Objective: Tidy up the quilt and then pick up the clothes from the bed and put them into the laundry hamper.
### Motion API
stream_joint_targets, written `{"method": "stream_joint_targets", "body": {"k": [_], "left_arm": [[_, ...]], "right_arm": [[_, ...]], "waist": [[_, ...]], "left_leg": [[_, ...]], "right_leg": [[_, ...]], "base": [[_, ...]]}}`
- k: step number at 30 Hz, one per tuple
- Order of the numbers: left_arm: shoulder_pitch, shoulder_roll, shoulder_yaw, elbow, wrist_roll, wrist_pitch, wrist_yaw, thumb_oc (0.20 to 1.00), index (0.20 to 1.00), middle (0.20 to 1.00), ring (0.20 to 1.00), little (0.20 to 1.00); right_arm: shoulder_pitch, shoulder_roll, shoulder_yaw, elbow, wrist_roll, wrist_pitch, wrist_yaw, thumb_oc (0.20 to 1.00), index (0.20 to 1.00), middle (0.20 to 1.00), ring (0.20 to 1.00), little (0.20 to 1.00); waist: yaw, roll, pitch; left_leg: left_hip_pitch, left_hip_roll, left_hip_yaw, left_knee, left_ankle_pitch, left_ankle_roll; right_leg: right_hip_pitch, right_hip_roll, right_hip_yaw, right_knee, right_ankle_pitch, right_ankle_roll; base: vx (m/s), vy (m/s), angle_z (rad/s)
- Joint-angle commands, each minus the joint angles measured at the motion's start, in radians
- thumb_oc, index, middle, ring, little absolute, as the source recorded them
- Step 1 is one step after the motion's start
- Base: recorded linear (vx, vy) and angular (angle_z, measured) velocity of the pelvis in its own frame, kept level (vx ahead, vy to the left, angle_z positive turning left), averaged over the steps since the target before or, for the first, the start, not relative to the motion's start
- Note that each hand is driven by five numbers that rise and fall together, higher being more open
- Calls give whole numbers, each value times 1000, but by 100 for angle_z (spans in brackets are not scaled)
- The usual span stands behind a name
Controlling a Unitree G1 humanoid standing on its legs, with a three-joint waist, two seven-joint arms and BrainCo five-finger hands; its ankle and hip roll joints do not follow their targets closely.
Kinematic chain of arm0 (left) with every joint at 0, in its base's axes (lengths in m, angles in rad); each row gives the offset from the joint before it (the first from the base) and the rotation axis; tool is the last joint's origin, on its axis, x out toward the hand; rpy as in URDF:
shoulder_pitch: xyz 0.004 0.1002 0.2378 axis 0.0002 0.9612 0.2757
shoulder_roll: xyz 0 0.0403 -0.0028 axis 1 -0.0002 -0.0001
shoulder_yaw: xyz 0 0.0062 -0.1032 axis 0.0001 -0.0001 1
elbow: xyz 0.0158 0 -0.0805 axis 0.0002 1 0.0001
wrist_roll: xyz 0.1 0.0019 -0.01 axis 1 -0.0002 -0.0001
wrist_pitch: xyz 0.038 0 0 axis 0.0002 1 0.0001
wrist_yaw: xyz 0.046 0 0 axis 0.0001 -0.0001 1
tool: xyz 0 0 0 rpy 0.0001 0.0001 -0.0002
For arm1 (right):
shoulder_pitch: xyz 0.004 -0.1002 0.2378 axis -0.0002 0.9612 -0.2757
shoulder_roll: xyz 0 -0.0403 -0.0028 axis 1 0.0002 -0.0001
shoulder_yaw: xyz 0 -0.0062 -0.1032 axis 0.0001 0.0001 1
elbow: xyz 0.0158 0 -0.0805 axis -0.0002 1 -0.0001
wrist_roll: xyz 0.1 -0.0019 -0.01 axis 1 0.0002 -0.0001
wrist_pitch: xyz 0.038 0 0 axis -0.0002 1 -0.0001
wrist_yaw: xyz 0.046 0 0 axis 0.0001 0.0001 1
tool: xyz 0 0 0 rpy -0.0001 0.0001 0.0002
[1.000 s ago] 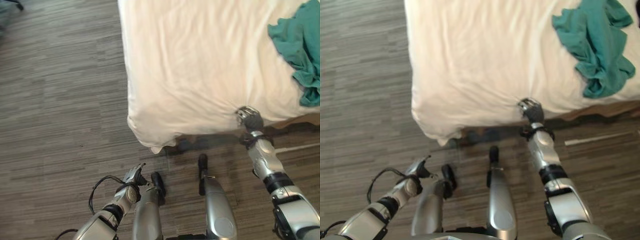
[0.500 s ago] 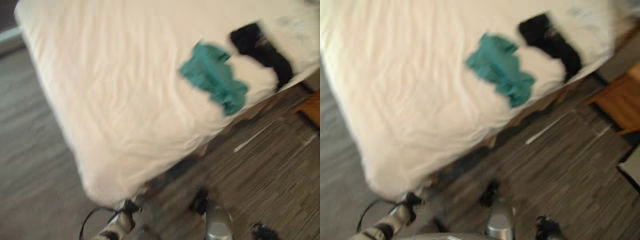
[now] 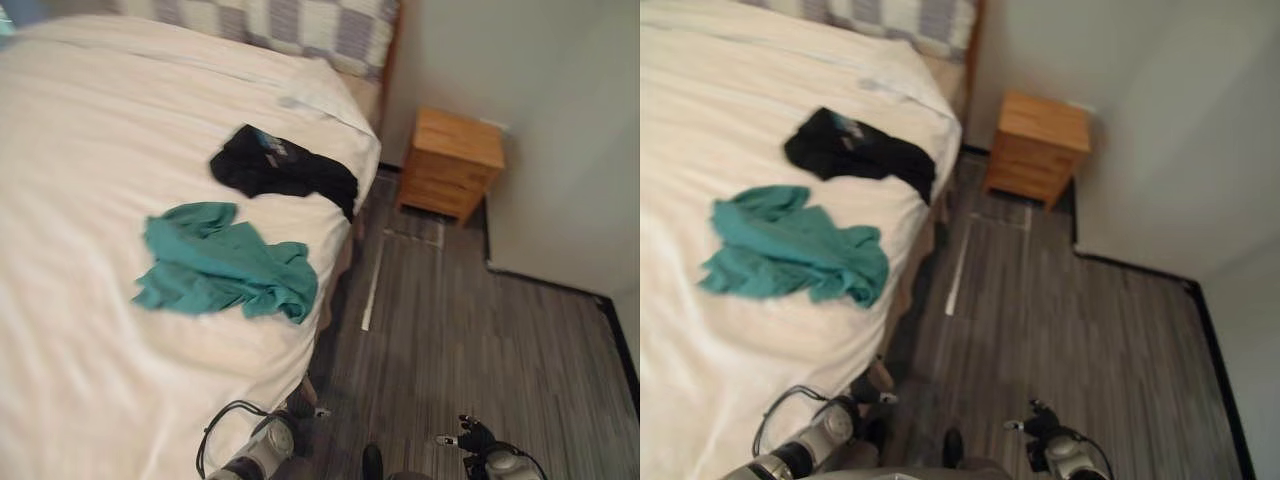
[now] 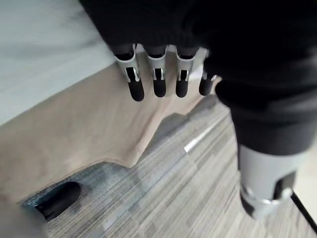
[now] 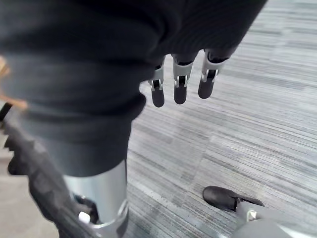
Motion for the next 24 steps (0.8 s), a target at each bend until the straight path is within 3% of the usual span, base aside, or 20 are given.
{"method": "stream_joint_targets", "body": {"k": [1, 2, 3, 6, 7, 8, 10, 13, 18, 19, 24], "left_arm": [[-55, 4, 56, 52, -37, -10, 27, 1000, 1000, 1000, 1000, 1000], [-57, 8, 77, 61, -52, -1, 31, 1000, 1000, 1000, 1000, 1000], [-54, 24, 93, 71, -61, 8, 33, 1000, 1000, 1000, 1000, 1000], [-48, 44, 97, 90, -48, 10, 31, 1000, 1000, 1000, 1000, 1000], [-49, 57, 95, 109, -27, 11, 27, 1000, 1000, 1000, 1000, 1000], [-44, 70, 85, 128, 10, 10, 16, 1000, 1000, 1000, 1000, 1000], [-44, 77, 79, 136, 28, 9, 6, 1000, 1000, 1000, 1000, 1000], [-6, 72, 108, 162, 42, 21, 12, 1000, 1000, 1000, 1000, 1000], [33, 73, 149, 148, -1, 13, 9, 1000, 1000, 1000, 1000, 1000], [-13, 47, 279, 139, -287, 24, -29, 1000, 1000, 1000, 1000, 1000], [17, 50, 328, 189, -338, 21, -31, 1000, 1000, 1000, 1000, 1000]], "right_arm": [[3, -59, -18, 2, -68, 1, 1, 1000, 1000, 1000, 1000, 1000], [-6, -60, -35, -4, -66, 5, 0, 1000, 1000, 1000, 1000, 1000], [-15, -58, -52, -11, -66, 6, -1, 1000, 1000, 1000, 1000, 1000], [-17, -62, -71, -9, -52, 7, -6, 1000, 1000, 1000, 1000, 1000], [-13, -63, -78, -1, -47, 9, -9, 1000, 1000, 1000, 1000, 1000], [-8, -73, -77, 2, -37, 5, -10, 1000, 1000, 1000, 1000, 1000], [7, -73, -95, 10, -26, 8, -10, 1000, 1000, 1000, 1000, 1000], [16, -61, -91, 14, -29, 10, -11, 1000, 1000, 1000, 1000, 1000], [10, -70, -83, -3, -42, 10, -4, 1000, 1000, 1000, 1000, 1000], [48, -54, -120, 91, -93, 53, -28, 1000, 1000, 1000, 1000, 1000], [61, -42, -130, 84, -78, 45, -49, 1000, 1000, 1000, 1000, 1000]], "waist": [[48, 58, 20], [45, 69, 34], [13, 104, 46], [-14, 113, 48], [-24, 114, 42], [-45, 110, 23], [-52, 105, 7], [-50, 113, -21], [-29, 118, -23], [-70, 109, 1], [-83, 107, -4]], "left_leg": [[-12, 17, 14, 32, -36, -66], [9, 34, 54, 24, -36, -59], [43, 74, 65, -3, -23, -59], [74, 72, 63, -22, -25, -57], [76, 70, 58, -25, -30, -61], [77, 59, 47, -36, -39, -68], [83, 50, 35, -34, -54, -63], [115, 63, 58, -37, -63, -78], [104, 70, 37, 3, -29, -110], [129, 88, 230, -94, -13, -101], [142, 93, 212, -94, -27, -112]], "right_leg": [[31, 61, -57, 201, -171, 95], [-52, 19, -128, 360, -99, 157], [-153, -18, -197, 514, -45, 220], [-173, -40, -174, 494, -60, 217], [-162, -49, -160, 420, -84, 192], [-148, -50, -88, 259, -99, 160], [-107, -44, -54, 181, -110, 149], [-71, -45, -63, 137, -96, 142], [-1, -63, -112, 47, -71, 126], [-89, -132, -303, 219, -35, 180], [-107, -102, -269, 133, -30, 153]], "base": [[145, 11, -119], [187, -9, -113], [163, -15, -75], [110, -15, -14], [206, -122, 1], [176, -117, 5], [184, -95, 20], [135, -95, 1], [28, -109, -1], [0, 0, 0], [236, -99, 15]]}}
